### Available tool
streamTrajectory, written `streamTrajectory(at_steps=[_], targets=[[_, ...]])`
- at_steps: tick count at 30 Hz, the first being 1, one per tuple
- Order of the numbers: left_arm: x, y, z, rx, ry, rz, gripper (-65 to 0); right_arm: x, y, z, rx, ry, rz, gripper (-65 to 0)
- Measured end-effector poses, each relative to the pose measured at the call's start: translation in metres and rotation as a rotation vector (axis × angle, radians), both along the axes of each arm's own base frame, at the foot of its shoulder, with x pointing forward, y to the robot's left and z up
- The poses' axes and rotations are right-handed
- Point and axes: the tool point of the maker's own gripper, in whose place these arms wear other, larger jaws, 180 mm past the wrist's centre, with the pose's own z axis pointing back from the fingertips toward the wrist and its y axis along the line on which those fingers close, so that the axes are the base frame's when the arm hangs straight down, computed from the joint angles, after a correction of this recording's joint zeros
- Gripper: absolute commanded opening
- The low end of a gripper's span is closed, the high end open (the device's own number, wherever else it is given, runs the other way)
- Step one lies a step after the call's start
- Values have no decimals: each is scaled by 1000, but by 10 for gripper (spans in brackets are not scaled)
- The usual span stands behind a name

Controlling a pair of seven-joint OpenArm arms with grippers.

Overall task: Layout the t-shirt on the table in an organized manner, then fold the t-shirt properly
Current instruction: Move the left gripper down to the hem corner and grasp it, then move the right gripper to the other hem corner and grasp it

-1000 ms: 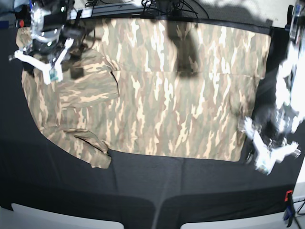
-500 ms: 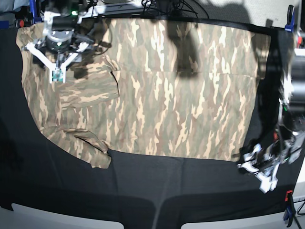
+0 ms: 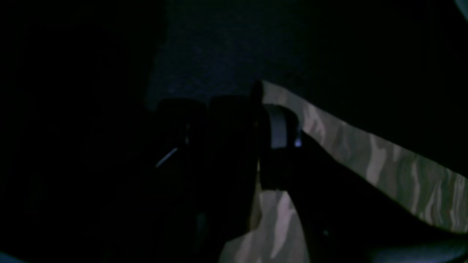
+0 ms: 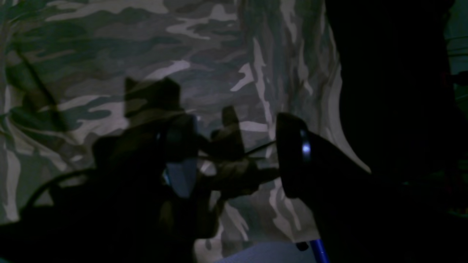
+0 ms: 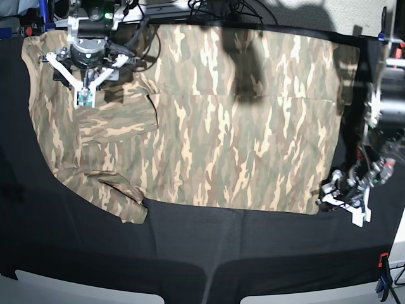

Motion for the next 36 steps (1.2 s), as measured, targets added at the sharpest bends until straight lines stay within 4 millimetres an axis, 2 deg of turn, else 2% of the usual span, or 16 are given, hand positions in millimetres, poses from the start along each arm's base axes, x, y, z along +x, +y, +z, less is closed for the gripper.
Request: streamTrajectory(at_steps=[8, 20, 25, 32, 36], targets=[[6, -41, 8, -22, -19, -131, -433, 0, 0, 0, 0, 0, 1, -325], [8, -43, 11, -6, -31, -153, -435, 3, 4, 0, -10, 7, 50, -324], [13, -41, 16, -5, -66, -133, -439, 5, -2, 6, -61, -3, 52, -324], [17, -39, 21, -7, -105, -113, -650, 6, -1, 6, -62, -7, 55, -325], [20, -38, 25, -9, -131, -101, -650, 33, 10, 17, -86, -90, 179, -325]])
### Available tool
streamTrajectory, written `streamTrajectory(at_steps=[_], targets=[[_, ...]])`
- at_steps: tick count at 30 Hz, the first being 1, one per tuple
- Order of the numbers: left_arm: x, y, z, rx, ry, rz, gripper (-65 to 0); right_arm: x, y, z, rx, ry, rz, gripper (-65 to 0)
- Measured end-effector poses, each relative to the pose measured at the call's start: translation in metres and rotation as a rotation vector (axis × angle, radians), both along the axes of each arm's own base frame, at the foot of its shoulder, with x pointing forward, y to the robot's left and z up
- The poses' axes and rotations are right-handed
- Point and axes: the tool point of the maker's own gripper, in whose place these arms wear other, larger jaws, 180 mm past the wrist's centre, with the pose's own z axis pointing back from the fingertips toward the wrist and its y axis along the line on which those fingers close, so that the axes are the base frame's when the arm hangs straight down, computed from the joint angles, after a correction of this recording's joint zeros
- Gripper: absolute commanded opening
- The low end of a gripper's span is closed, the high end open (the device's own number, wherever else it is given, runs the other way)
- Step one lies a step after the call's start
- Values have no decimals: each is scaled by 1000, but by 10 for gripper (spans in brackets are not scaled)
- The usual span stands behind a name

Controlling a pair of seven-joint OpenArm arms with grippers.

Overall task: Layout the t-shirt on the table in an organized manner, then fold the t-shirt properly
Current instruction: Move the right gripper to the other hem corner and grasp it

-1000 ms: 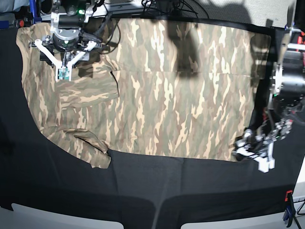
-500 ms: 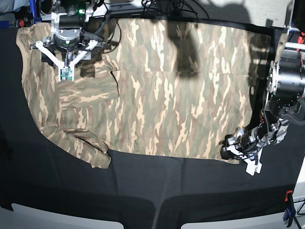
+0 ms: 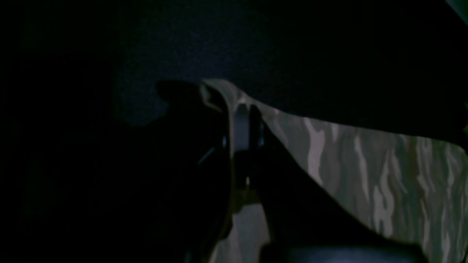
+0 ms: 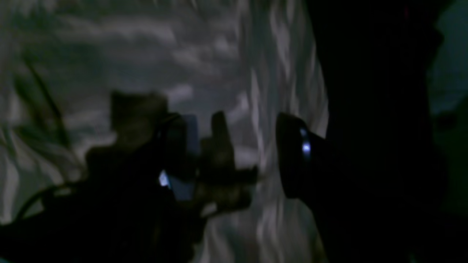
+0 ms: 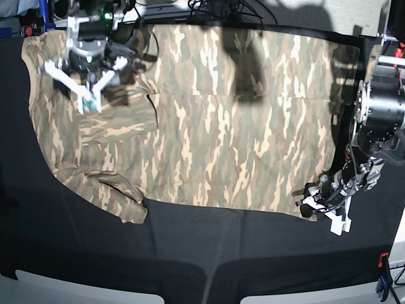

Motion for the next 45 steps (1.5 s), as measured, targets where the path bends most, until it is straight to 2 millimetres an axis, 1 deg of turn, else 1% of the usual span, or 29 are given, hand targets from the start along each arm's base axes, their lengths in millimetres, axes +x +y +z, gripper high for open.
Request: streamTrajectory(at_steps=[1, 4, 9, 12, 14, 16, 18, 20, 22, 26, 28, 30, 33, 35, 39, 40, 41, 43, 44, 45], targets=[[1, 0, 1, -2, -7, 1, -650, 9, 1, 1, -5, -14, 19, -325], [1, 0, 2, -4, -10, 2, -650, 45, 4, 9, -7, -71, 62, -325], [1, 0, 2, -3, -11, 2, -650, 108, 4, 12, 101, -140, 38, -325], [1, 0, 2, -3, -12, 3, -650, 136, -8, 6, 112, -136, -4, -325], [1, -1, 2, -4, -10, 1, -650, 152, -18, -4, 117, -117, -31, -326], [1, -1, 2, -4, -12, 2, -650, 167, -27, -16, 115, -71, -43, -356], [1, -1, 2, -4, -12, 2, -650, 183, -27, -27, 123, -8, -6, -397], [2, -1, 2, -5, -15, 4, -650, 199, -21, -34, 160, 38, 34, -400], [1, 0, 2, -3, -13, 4, -650, 212, -18, -36, 181, 57, 45, -400], [1, 0, 2, -3, -13, 4, -650, 230, -15, -34, 188, 87, 80, -400], [1, 0, 2, -3, -13, 3, -650, 236, -17, -38, 194, 110, 79, -400], [1, 0, 2, -4, -12, 3, -650, 237, -16, -50, 209, 157, 87, -400], [1, 0, 2, -3, -13, 4, -650, 230, -14, -78, 241, 242, 92, -400], [1, 0, 2, -3, -14, 4, -650, 234, -15, -81, 252, 243, 91, -400], [1, 0, 2, -3, -13, 4, -650, 239, -16, -81, 255, 241, 90, -401], [1, 1, 2, -2, -13, 4, -650, 238, -16, -82, 255, 241, 90, -424], [1, 1, 2, -2, -13, 5, -650, 238, -16, -81, 256, 242, 90, -474], [1, 0, 2, -3, -13, 4, -650, 238, -15, -82, 257, 243, 91, -615], [1, 0, 2, -3, -13, 4, -650, 238, -14, -83, 259, 244, 92, -650], [2, 1, 3, -3, -16, 6, -650, 238, -14, -83, 260, 244, 91, -650]])
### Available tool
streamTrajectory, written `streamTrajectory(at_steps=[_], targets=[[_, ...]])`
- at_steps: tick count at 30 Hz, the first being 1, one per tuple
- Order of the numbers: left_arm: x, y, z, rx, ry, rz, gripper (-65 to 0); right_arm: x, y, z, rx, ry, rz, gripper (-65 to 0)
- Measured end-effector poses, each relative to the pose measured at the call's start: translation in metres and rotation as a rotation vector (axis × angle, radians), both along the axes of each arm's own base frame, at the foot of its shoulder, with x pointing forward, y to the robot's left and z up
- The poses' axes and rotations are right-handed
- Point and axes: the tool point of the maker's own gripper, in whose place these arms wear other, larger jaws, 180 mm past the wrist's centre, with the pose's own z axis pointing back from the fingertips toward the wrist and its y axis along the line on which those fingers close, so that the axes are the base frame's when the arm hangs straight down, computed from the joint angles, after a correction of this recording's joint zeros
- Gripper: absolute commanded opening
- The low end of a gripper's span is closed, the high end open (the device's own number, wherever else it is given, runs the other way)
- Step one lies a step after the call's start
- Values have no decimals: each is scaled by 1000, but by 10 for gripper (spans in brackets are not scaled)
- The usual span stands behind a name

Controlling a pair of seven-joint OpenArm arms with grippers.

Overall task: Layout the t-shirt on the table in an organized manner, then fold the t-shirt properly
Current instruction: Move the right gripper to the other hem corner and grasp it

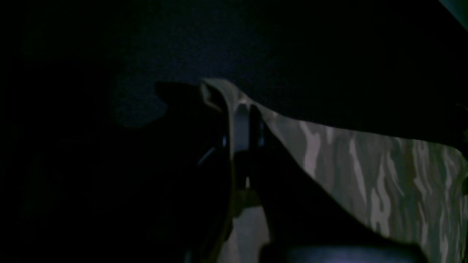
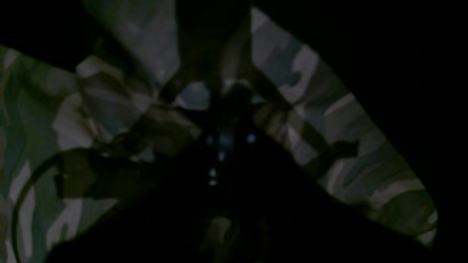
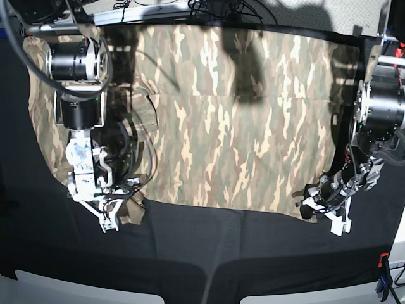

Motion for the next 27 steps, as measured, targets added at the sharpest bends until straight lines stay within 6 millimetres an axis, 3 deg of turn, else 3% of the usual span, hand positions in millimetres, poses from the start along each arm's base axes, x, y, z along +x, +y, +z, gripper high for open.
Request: streamTrajectory(at_steps=[5, 13, 23, 24, 27], targets=[[4, 2, 6, -6, -40, 19, -650, 2, -4, 5, -12, 3, -20, -650], [2, -7, 13, -43, -64, -38, -650, 27, -1, 54, -31, -130, -8, -650], [0, 11, 17, -36, -77, -37, -650, 19, 1, 55, -42, -88, 8, -650], [0, 11, 17, -37, -77, -38, -650, 19, 0, 55, -42, -85, 8, -627], [0, 9, 17, -39, -77, -40, -650, 18, -8, 56, -97, -79, 11, -411]])
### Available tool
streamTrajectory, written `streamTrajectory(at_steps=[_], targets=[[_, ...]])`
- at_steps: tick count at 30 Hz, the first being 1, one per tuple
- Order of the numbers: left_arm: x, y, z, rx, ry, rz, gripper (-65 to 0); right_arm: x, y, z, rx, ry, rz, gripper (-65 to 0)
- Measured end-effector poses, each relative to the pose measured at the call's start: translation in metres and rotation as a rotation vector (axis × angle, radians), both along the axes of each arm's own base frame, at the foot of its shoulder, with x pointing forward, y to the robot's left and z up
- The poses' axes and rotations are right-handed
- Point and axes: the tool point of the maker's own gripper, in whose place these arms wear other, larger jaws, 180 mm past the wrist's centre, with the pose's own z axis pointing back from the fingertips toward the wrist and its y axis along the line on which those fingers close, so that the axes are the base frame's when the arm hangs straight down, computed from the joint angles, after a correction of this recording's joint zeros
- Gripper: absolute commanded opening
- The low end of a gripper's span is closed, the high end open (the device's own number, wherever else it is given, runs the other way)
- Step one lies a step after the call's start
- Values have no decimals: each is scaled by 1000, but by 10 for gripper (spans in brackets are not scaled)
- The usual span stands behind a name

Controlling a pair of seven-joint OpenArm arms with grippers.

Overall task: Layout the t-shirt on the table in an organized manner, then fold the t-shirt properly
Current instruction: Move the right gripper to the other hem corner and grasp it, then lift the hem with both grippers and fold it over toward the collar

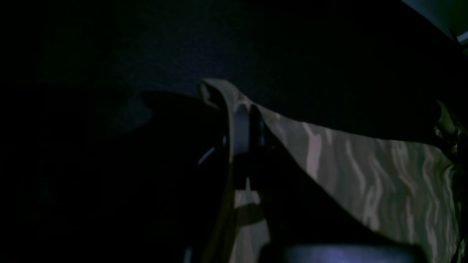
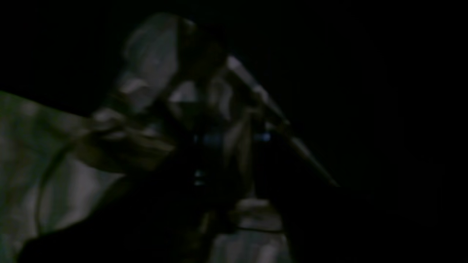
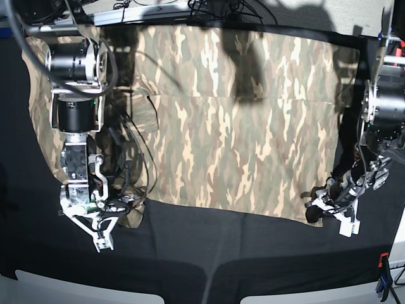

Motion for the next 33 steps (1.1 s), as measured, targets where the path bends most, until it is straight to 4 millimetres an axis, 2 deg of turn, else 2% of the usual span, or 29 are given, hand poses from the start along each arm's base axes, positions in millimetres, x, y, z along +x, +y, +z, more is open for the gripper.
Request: streamTrajectory(at_steps=[2, 5, 12, 14, 17, 21, 26, 33], targets=[[0, 0, 0, 1, 0, 0, -650, 0, -3, 1, 0, -4, -2, -353], [0, 0, 0, 0, 0, 0, -650, -1, -6, 0, 12, 0, -9, -353], [0, 0, 0, 0, 0, 0, -650, -20, -15, -46, 1, 112, -16, -353], [0, 0, 0, 0, 0, 0, -650, -20, -17, -49, -12, 109, -8, -358], [0, 0, 0, 0, 0, 0, -650, -19, -20, -49, -18, 103, -29, -448], [0, 0, 0, 0, 0, 0, -650, -17, -20, -47, -18, 97, -36, -650], [0, 0, 0, 0, 0, 0, -650, -8, -18, -30, -26, 67, -35, -650], [0, 1, 0, 1, 1, 0, -650, -3, 1, -9, -77, 56, 41, -650]])
